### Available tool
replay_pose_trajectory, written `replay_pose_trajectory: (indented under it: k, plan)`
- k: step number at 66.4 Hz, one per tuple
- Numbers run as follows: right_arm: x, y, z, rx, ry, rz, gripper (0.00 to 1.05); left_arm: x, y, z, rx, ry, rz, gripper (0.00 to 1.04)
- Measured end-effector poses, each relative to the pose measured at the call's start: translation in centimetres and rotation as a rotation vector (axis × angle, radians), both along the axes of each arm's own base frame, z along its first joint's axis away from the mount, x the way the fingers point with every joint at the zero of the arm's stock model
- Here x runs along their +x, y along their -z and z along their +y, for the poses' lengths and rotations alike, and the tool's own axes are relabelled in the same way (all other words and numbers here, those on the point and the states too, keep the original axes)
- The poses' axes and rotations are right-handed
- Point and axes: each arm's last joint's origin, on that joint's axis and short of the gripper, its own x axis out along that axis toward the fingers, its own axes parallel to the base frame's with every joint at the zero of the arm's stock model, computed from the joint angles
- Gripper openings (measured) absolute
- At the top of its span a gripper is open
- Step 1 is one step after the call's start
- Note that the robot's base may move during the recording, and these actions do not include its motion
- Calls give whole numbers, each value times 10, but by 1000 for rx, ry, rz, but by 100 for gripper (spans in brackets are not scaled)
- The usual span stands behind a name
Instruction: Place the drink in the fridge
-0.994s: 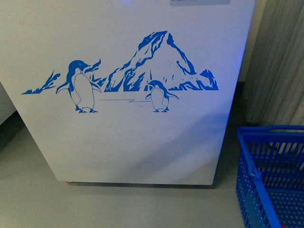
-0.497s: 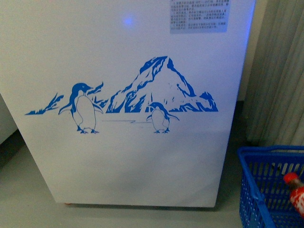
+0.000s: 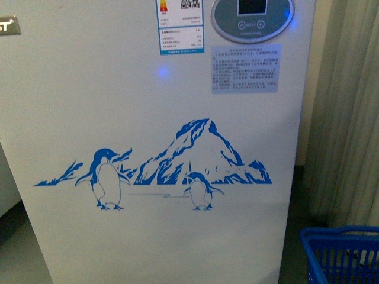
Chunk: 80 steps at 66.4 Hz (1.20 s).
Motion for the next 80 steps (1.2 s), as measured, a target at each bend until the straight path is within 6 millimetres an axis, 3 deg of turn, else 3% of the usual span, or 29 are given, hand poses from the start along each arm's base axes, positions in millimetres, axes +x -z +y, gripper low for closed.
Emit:
replay_pose_trajectory:
  k: [4,11,23,48,65,80]
  plan:
    - [-21,-21,5,10,-11,-81,39,0,0,0,0,0,0,97]
    - [-51,-40,12,28,-28,-174,39,0,0,0,0,0,0,97]
    - [-77,-41,22,57,-73,-231,39,0,0,0,0,0,0,97]
    - [-102,-31,55,30,-101,-286,39,0,0,0,0,0,0,97]
    - [-115,-16,56,-37,100,-306,39,0,0,0,0,0,0,97]
    - [-118,-15,59,-61,89,-322,39,0,0,0,0,0,0,97]
